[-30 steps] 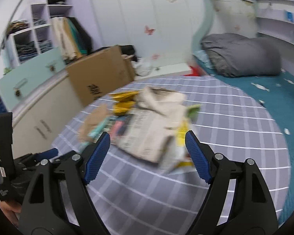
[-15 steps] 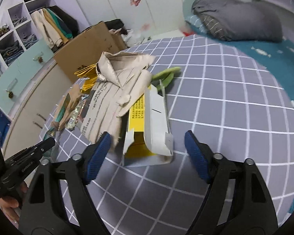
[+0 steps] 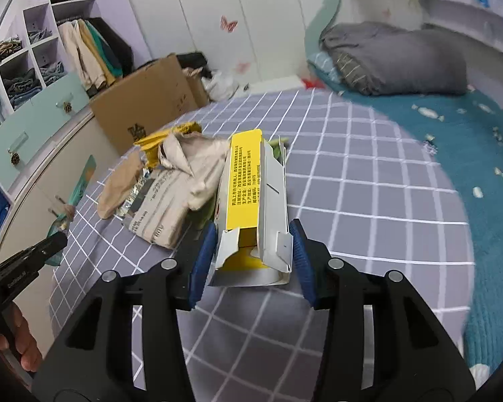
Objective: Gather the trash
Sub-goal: 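Grasp the teal packet with the left tool while the right tool grasps the yellow box, then carry the teal packet and yellow box down over the wastebasket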
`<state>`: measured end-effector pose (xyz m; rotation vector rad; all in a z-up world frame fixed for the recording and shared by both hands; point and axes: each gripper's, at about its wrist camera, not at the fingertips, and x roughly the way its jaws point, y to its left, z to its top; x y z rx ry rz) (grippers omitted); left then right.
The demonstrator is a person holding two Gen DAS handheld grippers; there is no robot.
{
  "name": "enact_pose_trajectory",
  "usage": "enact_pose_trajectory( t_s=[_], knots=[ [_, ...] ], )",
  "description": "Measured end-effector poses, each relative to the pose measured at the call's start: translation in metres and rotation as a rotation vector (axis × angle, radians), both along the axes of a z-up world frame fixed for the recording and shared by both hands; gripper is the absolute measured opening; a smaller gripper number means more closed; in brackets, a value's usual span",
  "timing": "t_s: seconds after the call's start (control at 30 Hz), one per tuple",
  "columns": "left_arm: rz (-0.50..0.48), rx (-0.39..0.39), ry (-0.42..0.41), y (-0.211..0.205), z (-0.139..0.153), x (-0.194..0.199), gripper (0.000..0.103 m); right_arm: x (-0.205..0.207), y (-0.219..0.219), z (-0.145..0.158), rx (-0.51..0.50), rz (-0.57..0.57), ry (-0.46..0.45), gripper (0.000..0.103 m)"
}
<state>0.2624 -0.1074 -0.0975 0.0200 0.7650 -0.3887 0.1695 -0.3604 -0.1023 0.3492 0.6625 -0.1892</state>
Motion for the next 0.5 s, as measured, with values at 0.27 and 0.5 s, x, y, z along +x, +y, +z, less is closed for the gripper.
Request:
enact_pose_trajectory(
  t_s=[0.27, 0.5],
  knots=[
    [0.009, -0.067, -0.05, 0.031, 0.023, -0.03, 0.009, -0.019, 0.039, 0.039, -0.027, 0.076, -0.084, 0.044],
    [0.081, -0.105, -0.079, 0.091, 0.03, -0.048, 0.009, 0.002, 0.121, 0.048, -0.02, 0.271, -0.099, 0.044]
  ],
)
